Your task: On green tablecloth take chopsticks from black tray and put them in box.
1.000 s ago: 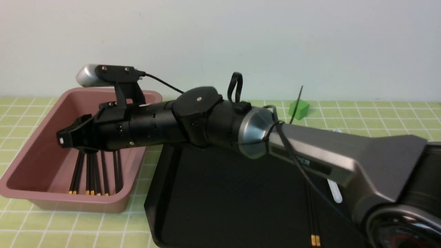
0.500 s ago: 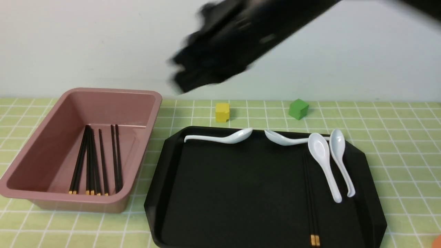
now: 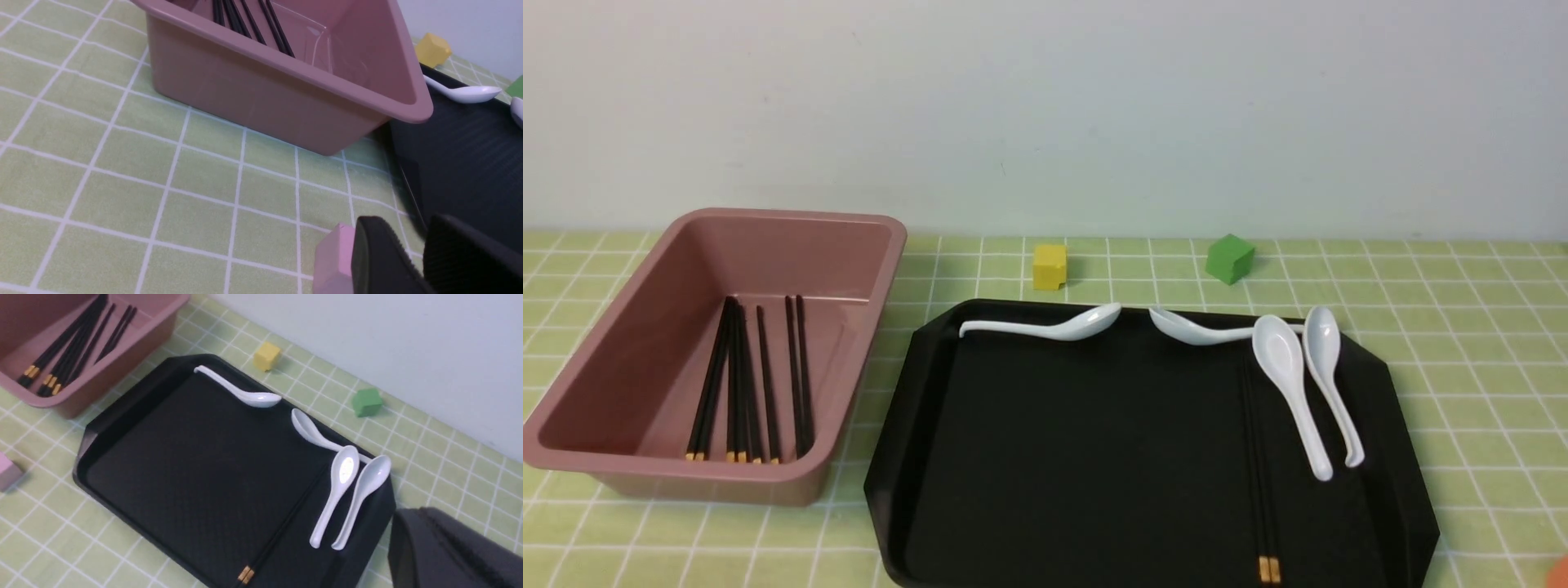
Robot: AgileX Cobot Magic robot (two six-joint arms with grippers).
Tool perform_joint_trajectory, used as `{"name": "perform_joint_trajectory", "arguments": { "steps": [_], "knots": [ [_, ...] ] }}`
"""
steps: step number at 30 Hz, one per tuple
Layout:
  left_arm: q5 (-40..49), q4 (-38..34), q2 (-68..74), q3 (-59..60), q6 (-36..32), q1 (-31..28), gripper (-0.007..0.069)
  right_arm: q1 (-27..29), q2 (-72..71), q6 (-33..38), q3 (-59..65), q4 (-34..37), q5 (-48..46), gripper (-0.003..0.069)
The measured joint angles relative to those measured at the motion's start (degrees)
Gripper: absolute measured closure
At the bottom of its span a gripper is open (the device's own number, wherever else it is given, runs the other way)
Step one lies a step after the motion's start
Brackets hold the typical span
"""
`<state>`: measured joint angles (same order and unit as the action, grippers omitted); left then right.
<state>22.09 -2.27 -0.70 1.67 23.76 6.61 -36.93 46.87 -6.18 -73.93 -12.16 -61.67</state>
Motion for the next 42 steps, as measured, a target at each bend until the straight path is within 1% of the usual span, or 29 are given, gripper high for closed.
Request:
{"name": "perform_joint_trajectory", "arguments": {
  "steps": [1,5,6,7,8,10,13,19,38,42],
  "knots": [
    [0.0,0.0,0.0,0.0,0.0,0.0,0.0431,0.0,-3.9,-0.5,4.7,-0.3,4.1,0.0656],
    [0.0,0.0,0.0,0.0,0.0,0.0,0.0431,0.0,-21.7,-4.7,27.4,-1.6,28.8,0.0655],
    [0.0,0.0,0.0,0.0,0.0,0.0,0.0431,0.0,-25.4,-5.7,31.3,-1.7,34.2,0.0655],
    [0.0,0.0,0.0,0.0,0.0,0.0,0.0431,0.0,-28.4,-7.4,36.2,-1.8,38.1,0.0655],
    [0.0,0.0,0.0,0.0,0.0,0.0,0.0431,0.0,-29.4,-7.7,36.9,-1.8,39.3,0.0655],
    [0.0,0.0,0.0,0.0,0.0,0.0,0.0431,0.0,-32.9,-10.9,43.0,-2.3,42.8,0.0655],
    [0.0,0.0,0.0,0.0,0.0,0.0,0.043,0.0,-32.4,-11.7,45.2,-3.3,42.7,0.0653],
    [0.0,0.0,0.0,0.0,0.0,0.0,0.0426,0.0,-30.1,-12.9,45.9,-3.8,42.5,0.0647],
    [0.0,0.0,0.0,0.0,0.0,0.0,0.0407,0.0,-30.1,-12.9,46.1,-4.2,42.5,0.0632],
    [0.0,0.0,0.0,0.0,0.0,0.0,0.0406,0.0,-30.1,-12.4,48.0,-3.3,42.8,0.0628]
  ]
}}
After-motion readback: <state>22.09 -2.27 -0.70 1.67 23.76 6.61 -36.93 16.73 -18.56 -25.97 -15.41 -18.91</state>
